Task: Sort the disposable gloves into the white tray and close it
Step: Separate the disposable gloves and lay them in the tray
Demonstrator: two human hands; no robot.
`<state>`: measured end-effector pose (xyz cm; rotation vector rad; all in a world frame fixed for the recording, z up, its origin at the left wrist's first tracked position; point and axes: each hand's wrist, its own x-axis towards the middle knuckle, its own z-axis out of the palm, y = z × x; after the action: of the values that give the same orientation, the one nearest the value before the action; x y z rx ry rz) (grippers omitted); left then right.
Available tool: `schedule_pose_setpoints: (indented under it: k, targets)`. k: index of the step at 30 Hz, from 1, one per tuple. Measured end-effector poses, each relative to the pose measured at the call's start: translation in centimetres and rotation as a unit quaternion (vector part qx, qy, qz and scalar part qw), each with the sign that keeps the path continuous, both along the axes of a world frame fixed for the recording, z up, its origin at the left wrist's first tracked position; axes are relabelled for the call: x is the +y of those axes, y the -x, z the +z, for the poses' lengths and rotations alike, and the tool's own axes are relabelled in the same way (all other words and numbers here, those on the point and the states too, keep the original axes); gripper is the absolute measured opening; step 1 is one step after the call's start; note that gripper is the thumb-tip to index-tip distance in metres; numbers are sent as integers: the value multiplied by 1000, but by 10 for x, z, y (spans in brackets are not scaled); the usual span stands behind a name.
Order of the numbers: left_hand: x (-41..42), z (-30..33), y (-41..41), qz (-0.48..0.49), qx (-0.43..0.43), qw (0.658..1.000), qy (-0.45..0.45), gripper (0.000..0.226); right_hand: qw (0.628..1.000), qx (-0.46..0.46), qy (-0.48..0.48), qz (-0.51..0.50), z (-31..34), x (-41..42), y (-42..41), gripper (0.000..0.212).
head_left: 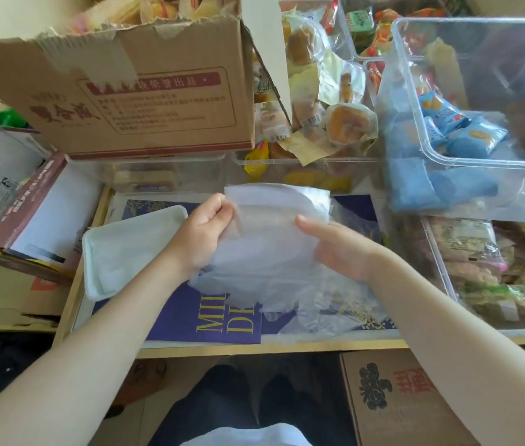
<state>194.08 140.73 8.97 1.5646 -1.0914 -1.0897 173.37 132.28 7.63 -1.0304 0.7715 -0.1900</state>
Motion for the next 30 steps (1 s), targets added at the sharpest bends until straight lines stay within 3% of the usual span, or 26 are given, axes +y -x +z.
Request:
schedule_pose_setpoints:
  k: [2,5,6,11,15,19,21,24,27,30]
  targets:
    - [0,-6,-7,-4,-1,1000,-18,30,999,35,5,-14,-8,3,-8,82]
    - [1,-13,-19,-20,-28,999,-35,22,998,17,14,-61,-15,8,-15,14]
    - [1,-16,-22,-22,-38,998,-39,20,996,11,30,-80,-14,11,-18,6]
    - [-4,-20,-41,-17,-85,996,-36,19,993,-7,56,-108,-17,17,-36,9]
    - [-11,-23,-65,34,-114,993,-25,18,988,119,93,8,-31,31,-41,16]
    - [-16,-28,-75,84,-178,980,-30,22,975,191,115,-3,-61,39,-37,8]
    - [-19,-34,-78,97,-190,975,-58,23,940,283,186,39,-75,38,-31,7]
    - [-23,-42,-84,94,-165,980,-68,20,835,445,324,10,-90,32,-16,25]
    - [-23,-48,-86,52,-162,982,-83,14,734,546,403,0,-101,22,3,49]
    - [-23,-50,-83,13,-146,986,-82,21,723,590,360,2,-113,18,14,64]
